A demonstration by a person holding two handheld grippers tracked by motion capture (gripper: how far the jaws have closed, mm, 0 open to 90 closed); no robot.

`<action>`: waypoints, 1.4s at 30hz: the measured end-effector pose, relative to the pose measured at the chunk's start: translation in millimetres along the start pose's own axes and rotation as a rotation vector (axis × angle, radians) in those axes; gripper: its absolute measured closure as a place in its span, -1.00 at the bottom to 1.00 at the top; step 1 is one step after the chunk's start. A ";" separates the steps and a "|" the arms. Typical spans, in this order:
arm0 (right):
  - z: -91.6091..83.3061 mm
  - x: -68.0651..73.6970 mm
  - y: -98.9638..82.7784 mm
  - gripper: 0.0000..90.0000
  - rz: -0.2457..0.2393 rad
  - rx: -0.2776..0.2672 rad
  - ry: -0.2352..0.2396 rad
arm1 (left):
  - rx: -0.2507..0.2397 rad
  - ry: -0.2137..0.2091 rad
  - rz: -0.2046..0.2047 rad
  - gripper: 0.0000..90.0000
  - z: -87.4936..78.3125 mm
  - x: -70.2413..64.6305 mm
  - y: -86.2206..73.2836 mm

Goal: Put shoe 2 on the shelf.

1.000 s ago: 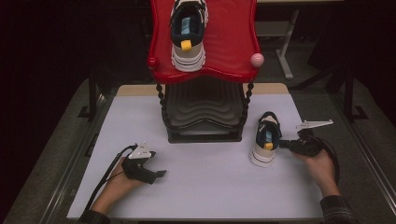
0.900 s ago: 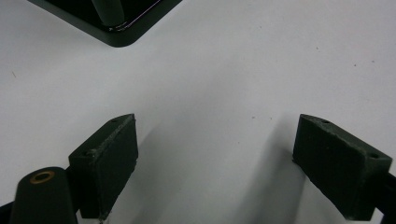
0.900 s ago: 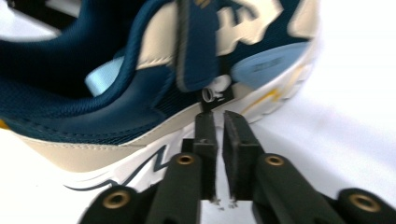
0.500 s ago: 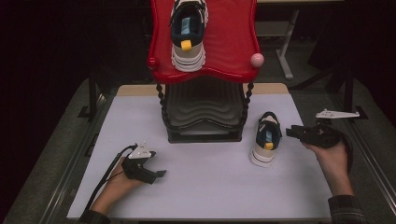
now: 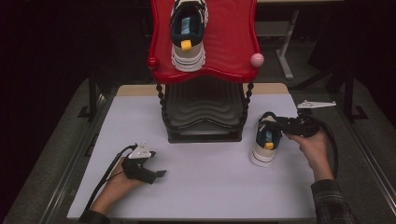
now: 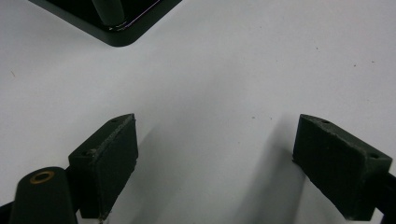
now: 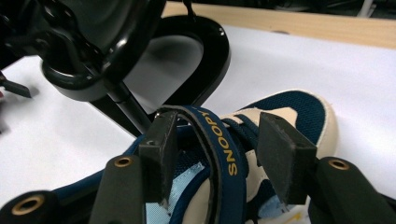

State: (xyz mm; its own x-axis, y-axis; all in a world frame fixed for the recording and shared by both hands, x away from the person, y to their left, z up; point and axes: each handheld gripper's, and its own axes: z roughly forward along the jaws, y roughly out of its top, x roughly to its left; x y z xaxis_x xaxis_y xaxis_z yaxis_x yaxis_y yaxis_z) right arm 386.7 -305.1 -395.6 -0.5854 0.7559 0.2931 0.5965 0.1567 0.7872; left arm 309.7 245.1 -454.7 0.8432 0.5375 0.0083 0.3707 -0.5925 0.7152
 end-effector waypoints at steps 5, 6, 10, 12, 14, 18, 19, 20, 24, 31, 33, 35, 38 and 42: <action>8.5 2.1 -1.7 0.16 -0.025 0.037 -0.014 | 0.000 0.000 0.000 -0.71 0.0 0.0 0.0; 8.0 2.1 -1.6 0.21 -0.028 0.036 -0.015 | 0.000 0.000 0.000 -0.71 0.0 0.0 0.0; 7.5 3.0 -2.1 0.39 -0.046 0.025 -0.013 | 0.000 0.000 0.000 -0.71 0.0 0.0 0.0; 7.2 4.1 -2.0 0.43 -0.061 0.020 -0.014 | 0.000 0.000 0.000 -0.71 0.0 0.0 0.0; 5.9 3.7 -2.1 0.47 -0.064 0.013 -0.010 | 0.000 0.000 0.000 -0.71 0.0 0.0 0.0; 4.5 3.3 -2.2 0.52 -0.071 0.008 0.009 | 0.000 0.000 0.000 -0.71 0.0 0.0 0.0; 4.1 3.1 -2.1 0.53 -0.075 0.009 0.013 | 0.000 0.000 0.000 -0.71 0.0 0.0 0.0; 3.6 3.0 -2.0 0.53 -0.075 0.009 0.015 | 0.000 0.000 0.000 -0.71 0.0 0.0 0.0; -0.4 2.8 -0.9 0.54 -0.075 -0.015 0.035 | 0.000 0.000 0.000 -0.71 0.0 0.0 0.0; -13.1 5.0 6.0 0.54 -0.079 -0.061 0.051 | 0.000 0.001 0.001 -0.71 0.0 -0.1 0.0; -18.8 6.4 10.3 0.55 -0.078 -0.079 0.059 | 0.000 0.001 0.001 -0.71 0.0 -0.1 0.0; -23.6 7.6 14.4 0.55 -0.075 -0.099 0.065 | 0.000 0.001 0.001 -0.71 0.0 -0.1 0.0; -31.8 10.1 23.1 0.55 -0.077 -0.136 0.079 | 0.000 0.001 0.001 -0.71 -0.1 -0.1 0.0; -42.3 16.2 37.4 0.55 -0.092 -0.162 0.079 | 0.000 0.002 0.002 -0.71 -0.1 -0.1 0.1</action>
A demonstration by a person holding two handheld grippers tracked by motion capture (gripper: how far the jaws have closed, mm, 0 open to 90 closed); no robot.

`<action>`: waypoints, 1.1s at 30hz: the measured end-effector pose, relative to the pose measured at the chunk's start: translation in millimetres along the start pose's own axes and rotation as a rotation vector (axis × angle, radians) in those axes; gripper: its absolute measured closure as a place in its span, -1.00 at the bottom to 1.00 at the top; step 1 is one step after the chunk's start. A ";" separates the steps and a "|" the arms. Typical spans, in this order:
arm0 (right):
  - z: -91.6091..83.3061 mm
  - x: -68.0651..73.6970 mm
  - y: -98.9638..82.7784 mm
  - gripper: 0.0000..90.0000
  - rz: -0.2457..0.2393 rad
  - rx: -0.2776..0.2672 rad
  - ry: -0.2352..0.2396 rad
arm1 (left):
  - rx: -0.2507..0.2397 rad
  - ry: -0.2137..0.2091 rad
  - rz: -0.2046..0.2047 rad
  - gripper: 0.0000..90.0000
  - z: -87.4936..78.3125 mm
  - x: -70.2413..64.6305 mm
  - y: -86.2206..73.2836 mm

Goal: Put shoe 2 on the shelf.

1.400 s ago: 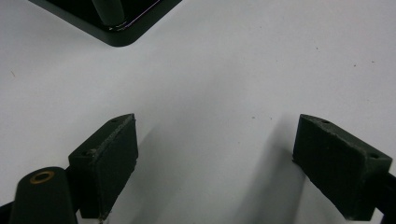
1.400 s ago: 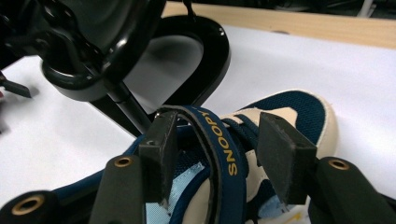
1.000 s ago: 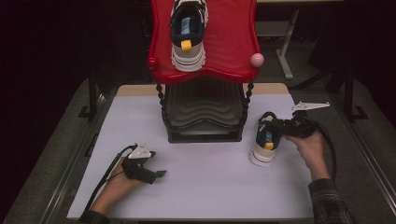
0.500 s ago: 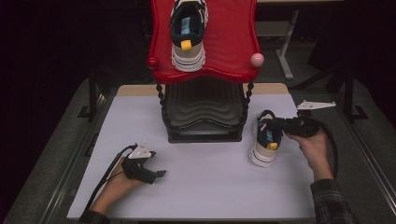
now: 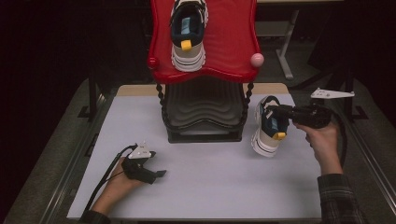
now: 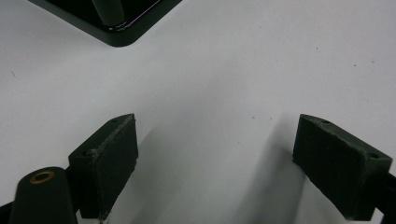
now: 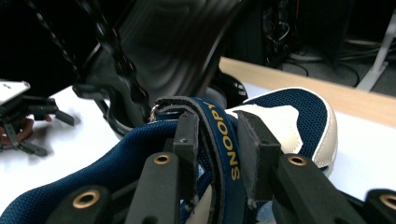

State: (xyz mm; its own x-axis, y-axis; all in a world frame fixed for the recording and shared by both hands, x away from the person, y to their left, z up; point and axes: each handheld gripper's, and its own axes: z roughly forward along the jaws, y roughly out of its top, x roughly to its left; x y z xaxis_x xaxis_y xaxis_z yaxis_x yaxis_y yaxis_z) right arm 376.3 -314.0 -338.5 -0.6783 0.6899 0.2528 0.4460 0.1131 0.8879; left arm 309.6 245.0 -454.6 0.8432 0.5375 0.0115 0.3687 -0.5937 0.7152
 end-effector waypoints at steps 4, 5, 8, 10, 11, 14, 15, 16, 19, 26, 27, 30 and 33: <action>-9.3 5.0 17.9 0.55 -0.010 -0.024 -0.006 | -0.001 0.000 -0.002 -0.71 0.1 -0.1 0.0; -11.9 6.0 22.8 0.55 -0.014 -0.033 -0.007 | -0.001 0.000 -0.002 -0.71 0.1 -0.1 0.0; -20.1 9.3 38.4 0.55 -0.021 -0.051 -0.011 | -0.001 0.001 -0.002 -0.71 0.1 -0.1 0.0; -25.7 11.7 49.1 0.55 -0.029 -0.064 -0.014 | -0.001 0.000 -0.002 -0.71 0.1 -0.1 0.1; -28.2 12.5 54.4 0.55 -0.035 -0.073 -0.014 | -0.001 0.001 -0.002 -0.71 0.1 -0.1 0.0; -36.3 16.9 70.7 0.55 -0.046 -0.099 -0.015 | -0.001 0.001 -0.001 -0.71 0.1 -0.1 0.1; -38.0 17.6 74.4 0.55 -0.053 -0.107 -0.014 | -0.001 0.001 -0.001 -0.71 0.1 -0.1 0.1; -40.4 18.9 79.3 0.55 -0.057 -0.114 -0.014 | -0.001 0.001 -0.002 -0.71 0.1 -0.1 0.1; -47.6 22.8 95.0 0.56 -0.068 -0.145 -0.011 | 0.000 -0.001 -0.002 -0.71 0.0 0.0 0.1; -65.3 41.9 138.6 0.56 -0.135 -0.190 -0.029 | 0.002 -0.003 -0.003 -0.71 -0.1 -0.2 0.0; -67.9 45.1 144.8 0.56 -0.144 -0.195 -0.032 | 0.003 -0.003 -0.003 -0.71 -0.2 -0.2 0.1; -74.9 53.6 162.7 0.56 -0.173 -0.218 -0.035 | 0.005 -0.002 0.000 -0.71 -0.3 0.0 0.1; -80.4 61.9 178.2 0.56 -0.193 -0.238 -0.030 | 0.004 -0.001 0.000 -0.71 -0.2 0.0 0.0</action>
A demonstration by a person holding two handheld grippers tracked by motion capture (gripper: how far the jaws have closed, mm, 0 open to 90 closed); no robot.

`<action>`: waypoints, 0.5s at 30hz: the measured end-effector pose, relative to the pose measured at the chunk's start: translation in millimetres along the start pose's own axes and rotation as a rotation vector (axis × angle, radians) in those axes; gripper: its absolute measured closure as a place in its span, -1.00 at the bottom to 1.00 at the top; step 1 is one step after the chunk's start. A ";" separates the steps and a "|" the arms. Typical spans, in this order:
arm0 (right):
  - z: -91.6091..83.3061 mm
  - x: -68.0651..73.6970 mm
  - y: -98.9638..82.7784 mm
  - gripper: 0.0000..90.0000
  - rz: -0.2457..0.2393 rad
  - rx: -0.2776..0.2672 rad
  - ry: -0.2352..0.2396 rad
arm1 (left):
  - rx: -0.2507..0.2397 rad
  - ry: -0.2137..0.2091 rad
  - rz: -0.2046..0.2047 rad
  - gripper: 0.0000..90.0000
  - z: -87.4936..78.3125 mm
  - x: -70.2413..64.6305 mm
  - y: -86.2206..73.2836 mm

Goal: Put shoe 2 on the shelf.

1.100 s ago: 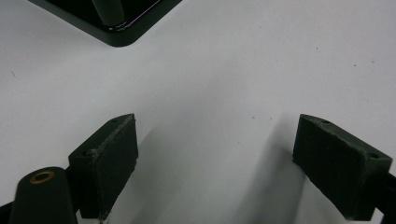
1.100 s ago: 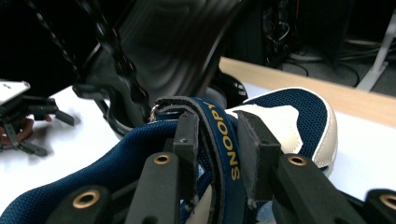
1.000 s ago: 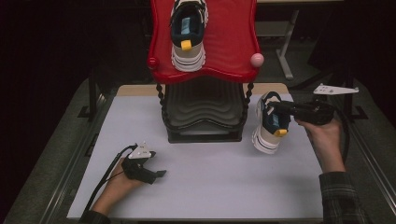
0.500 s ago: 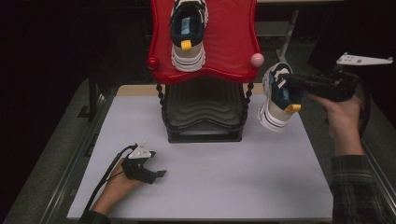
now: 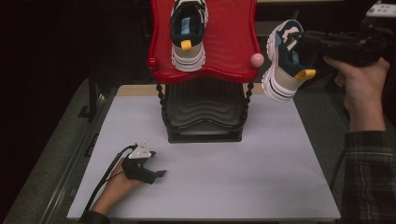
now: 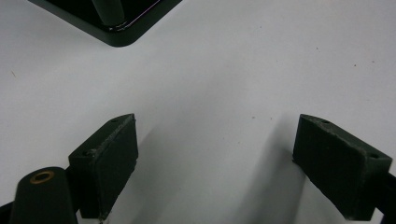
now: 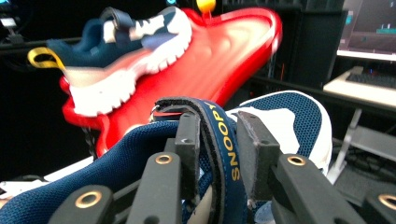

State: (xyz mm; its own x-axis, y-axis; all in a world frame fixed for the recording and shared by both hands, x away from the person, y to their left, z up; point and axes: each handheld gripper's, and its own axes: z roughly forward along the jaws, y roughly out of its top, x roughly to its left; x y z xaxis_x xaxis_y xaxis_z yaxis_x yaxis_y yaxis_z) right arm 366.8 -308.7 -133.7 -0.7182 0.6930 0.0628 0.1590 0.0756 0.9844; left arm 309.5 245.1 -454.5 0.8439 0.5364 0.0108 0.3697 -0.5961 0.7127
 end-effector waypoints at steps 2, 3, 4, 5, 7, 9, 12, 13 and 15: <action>0.0 3.0 10.3 0.57 -0.011 -0.015 0.007 | 0.000 0.000 0.000 -0.71 0.0 0.0 0.0; 0.3 4.5 15.2 0.57 -0.016 -0.022 0.010 | 0.001 -0.001 0.001 -0.71 0.0 0.1 0.0; 0.8 6.1 19.8 0.57 -0.022 -0.029 0.014 | 0.000 0.000 0.000 -0.71 0.0 0.0 0.0; 1.9 8.4 25.2 0.57 -0.028 -0.036 0.018 | 0.000 0.000 0.000 -0.71 0.0 0.0 0.0; 3.8 11.6 32.7 0.58 -0.041 -0.040 0.018 | 0.000 0.000 0.001 -0.71 -0.1 0.1 0.0; 8.1 16.2 42.4 0.58 -0.050 -0.050 0.025 | 0.000 0.000 0.001 -0.71 0.0 0.0 0.0; 15.9 21.1 51.8 0.58 -0.068 -0.052 0.030 | 0.001 0.000 0.002 -0.71 -0.1 0.1 0.0; 19.7 22.8 54.8 0.59 -0.074 -0.052 0.033 | 0.000 0.000 0.003 -0.71 0.0 0.0 0.0; 28.2 25.5 60.0 0.59 -0.085 -0.052 0.040 | -0.001 0.001 0.002 -0.71 0.1 0.0 -0.1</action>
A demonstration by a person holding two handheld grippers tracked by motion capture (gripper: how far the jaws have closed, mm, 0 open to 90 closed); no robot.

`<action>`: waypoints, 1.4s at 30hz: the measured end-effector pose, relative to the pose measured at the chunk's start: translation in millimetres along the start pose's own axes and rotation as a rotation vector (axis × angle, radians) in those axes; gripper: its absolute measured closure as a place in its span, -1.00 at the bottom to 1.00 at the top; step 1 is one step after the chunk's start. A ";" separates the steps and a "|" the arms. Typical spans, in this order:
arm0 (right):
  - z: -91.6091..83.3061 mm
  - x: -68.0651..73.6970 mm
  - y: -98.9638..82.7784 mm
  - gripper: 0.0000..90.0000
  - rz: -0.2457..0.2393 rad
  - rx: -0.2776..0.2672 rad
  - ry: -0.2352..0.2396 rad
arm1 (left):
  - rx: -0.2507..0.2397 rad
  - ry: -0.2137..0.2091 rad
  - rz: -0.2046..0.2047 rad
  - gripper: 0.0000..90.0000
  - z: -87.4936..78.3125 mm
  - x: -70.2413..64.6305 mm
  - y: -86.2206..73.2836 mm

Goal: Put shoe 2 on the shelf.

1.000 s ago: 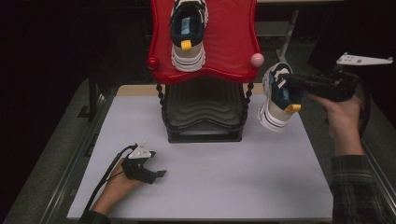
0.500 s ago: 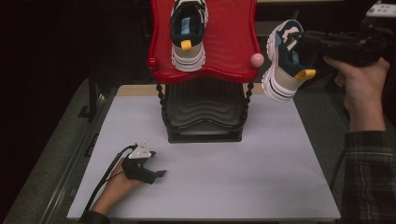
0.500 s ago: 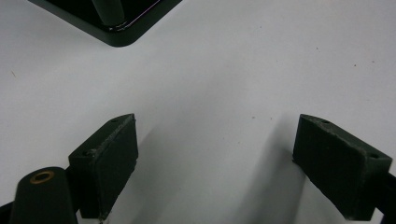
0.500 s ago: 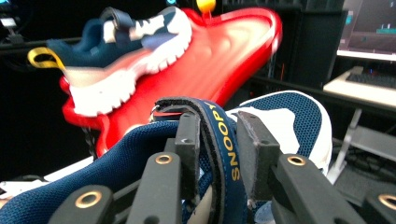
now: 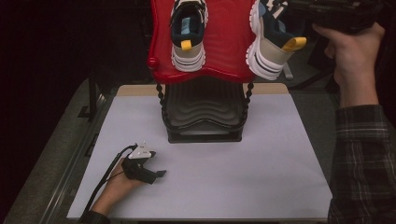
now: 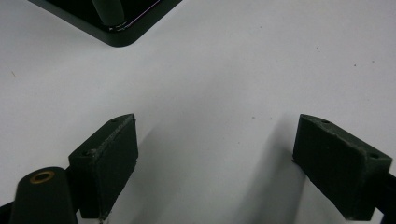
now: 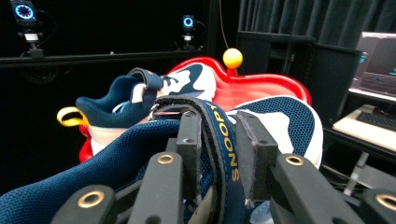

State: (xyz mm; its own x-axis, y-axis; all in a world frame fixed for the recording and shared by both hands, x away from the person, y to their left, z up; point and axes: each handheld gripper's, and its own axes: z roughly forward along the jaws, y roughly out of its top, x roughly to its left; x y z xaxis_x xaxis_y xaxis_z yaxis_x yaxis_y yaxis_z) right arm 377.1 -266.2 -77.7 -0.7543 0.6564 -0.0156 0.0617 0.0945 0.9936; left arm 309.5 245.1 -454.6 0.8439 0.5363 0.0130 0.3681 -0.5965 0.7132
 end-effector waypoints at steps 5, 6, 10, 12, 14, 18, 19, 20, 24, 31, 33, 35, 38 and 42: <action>24.2 1.7 8.2 0.60 -0.004 -0.002 0.019 | 0.000 -0.002 0.000 -0.71 0.0 -0.1 0.0; 29.1 1.9 9.6 0.60 -0.006 -0.001 0.022 | 0.000 -0.002 0.000 -0.71 0.0 0.0 0.0; 47.9 1.2 14.3 0.60 -0.018 0.007 0.028 | 0.001 -0.001 0.000 -0.71 0.0 0.0 0.0; 55.8 -0.5 16.3 0.61 -0.020 0.011 0.033 | 0.001 0.000 0.003 -0.71 -0.1 0.1 0.0; 62.3 -2.2 17.6 0.62 -0.022 0.010 0.037 | 0.001 0.000 0.003 -0.71 -0.1 0.1 0.0; 75.3 -2.6 22.1 0.62 -0.029 0.016 0.031 | 0.000 0.000 0.002 -0.71 -0.1 0.1 0.0; 78.9 -2.9 22.9 0.62 -0.034 0.021 0.029 | 0.001 0.000 0.002 -0.71 -0.1 0.0 0.0; 82.6 -2.9 23.3 0.62 -0.036 0.024 0.030 | 0.001 -0.001 0.001 -0.71 -0.1 0.0 0.0; 95.9 -0.3 21.8 0.62 -0.055 0.044 0.008 | 0.000 -0.001 0.001 -0.71 -0.1 0.0 0.0; 113.6 11.9 15.5 0.60 -0.089 0.074 0.005 | 0.001 -0.001 0.001 -0.71 -0.1 0.0 0.0; 117.4 15.2 13.9 0.60 -0.095 0.078 0.012 | 0.001 -0.001 0.001 -0.71 -0.1 0.0 0.0; 121.5 19.0 12.9 0.60 -0.101 0.085 0.018 | 0.001 -0.001 0.001 -0.71 -0.1 0.0 0.0; 128.2 23.9 11.5 0.57 -0.113 0.108 0.020 | 0.000 -0.001 0.001 -0.71 0.0 0.1 -0.1; 127.8 23.8 11.5 0.41 -0.088 0.113 0.024 | 0.000 -0.001 0.001 -0.71 -0.1 0.1 -0.1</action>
State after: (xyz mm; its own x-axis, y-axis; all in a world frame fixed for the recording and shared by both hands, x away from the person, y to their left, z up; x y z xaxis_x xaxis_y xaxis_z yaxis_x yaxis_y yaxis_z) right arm 443.4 -153.9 -81.0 -0.7755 0.6237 -0.0982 0.0669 0.2358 0.9695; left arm 309.5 245.3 -454.6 0.8447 0.5351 0.0128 0.3675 -0.5972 0.7129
